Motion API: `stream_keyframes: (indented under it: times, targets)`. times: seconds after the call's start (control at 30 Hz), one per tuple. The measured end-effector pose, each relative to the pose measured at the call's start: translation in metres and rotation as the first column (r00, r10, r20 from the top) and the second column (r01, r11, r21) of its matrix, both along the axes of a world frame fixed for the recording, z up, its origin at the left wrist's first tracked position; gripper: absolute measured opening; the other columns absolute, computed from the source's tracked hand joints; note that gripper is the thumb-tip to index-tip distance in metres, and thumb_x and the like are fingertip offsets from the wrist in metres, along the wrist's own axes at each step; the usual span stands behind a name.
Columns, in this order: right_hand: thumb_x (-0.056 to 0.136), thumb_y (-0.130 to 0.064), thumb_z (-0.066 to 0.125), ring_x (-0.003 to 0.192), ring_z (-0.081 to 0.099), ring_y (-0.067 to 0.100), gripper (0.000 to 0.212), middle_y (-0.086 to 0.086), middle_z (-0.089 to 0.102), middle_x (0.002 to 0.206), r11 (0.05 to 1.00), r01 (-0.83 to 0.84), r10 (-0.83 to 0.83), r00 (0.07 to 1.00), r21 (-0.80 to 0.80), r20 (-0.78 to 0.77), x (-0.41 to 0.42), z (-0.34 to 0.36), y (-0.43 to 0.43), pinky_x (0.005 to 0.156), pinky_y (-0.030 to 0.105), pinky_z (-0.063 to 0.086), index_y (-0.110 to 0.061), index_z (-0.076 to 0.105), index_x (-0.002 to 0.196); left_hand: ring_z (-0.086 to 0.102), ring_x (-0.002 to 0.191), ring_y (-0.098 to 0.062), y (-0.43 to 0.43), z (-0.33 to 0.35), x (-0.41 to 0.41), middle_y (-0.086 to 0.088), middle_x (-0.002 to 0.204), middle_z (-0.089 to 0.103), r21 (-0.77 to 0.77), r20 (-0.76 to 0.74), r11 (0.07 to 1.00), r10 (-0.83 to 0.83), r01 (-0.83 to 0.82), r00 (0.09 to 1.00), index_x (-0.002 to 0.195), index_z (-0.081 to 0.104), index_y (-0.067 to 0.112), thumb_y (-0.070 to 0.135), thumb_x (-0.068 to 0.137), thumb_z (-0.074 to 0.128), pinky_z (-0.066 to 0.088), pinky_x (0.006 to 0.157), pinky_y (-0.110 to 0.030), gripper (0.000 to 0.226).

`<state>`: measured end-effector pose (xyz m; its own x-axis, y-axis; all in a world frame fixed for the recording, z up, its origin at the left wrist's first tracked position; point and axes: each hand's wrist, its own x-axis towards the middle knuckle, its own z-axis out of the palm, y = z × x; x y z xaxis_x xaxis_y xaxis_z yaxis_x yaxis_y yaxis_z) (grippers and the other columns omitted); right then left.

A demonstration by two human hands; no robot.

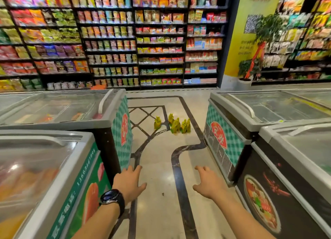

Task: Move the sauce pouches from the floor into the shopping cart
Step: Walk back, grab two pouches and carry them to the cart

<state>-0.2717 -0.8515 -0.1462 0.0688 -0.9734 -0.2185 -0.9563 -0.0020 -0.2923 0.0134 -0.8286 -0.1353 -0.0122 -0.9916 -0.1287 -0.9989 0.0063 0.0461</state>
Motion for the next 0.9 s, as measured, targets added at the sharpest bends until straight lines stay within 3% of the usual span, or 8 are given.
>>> stream_keyframes:
  times: [0.27,0.47,0.9]
  targets:
    - [0.083,-0.039,0.065,0.134,0.04,0.026,0.077,0.006,0.038,0.147,1.0,0.026,-0.026,1.0,0.004,0.002,0.03,0.004,-0.201,0.102,0.035,0.043,-0.022,0.029,0.149,0.053,0.126,-0.027,-0.226,-0.007,0.025,-0.005,0.141,0.05,-0.012,-0.007,0.999,-0.049,0.049,0.999,0.148,0.032,0.027,0.061,0.093,0.048,0.051,0.098,-0.04,0.067]
    - [0.08,-0.036,0.066,0.134,0.04,0.028,0.074,0.009,0.037,0.147,0.998,0.063,-0.064,0.998,0.029,0.02,0.037,0.002,-0.33,0.102,0.041,0.045,-0.025,0.033,0.145,0.054,0.123,-0.027,-0.363,-0.008,0.035,-0.006,0.139,0.054,0.01,-0.049,0.997,-0.081,0.081,0.996,0.149,0.032,0.026,0.061,0.092,0.048,0.051,0.098,-0.041,0.069]
    - [0.084,-0.035,0.064,0.128,0.045,0.031,0.073,0.01,0.04,0.139,0.993,0.021,-0.029,0.998,0.118,0.063,0.025,-0.053,-0.681,0.097,0.042,0.047,-0.019,0.032,0.147,0.054,0.118,-0.028,-0.69,-0.043,0.035,-0.007,0.132,0.052,0.088,0.021,0.995,-0.055,0.053,0.998,0.149,0.03,0.025,0.059,0.094,0.046,0.053,0.088,-0.04,0.066]
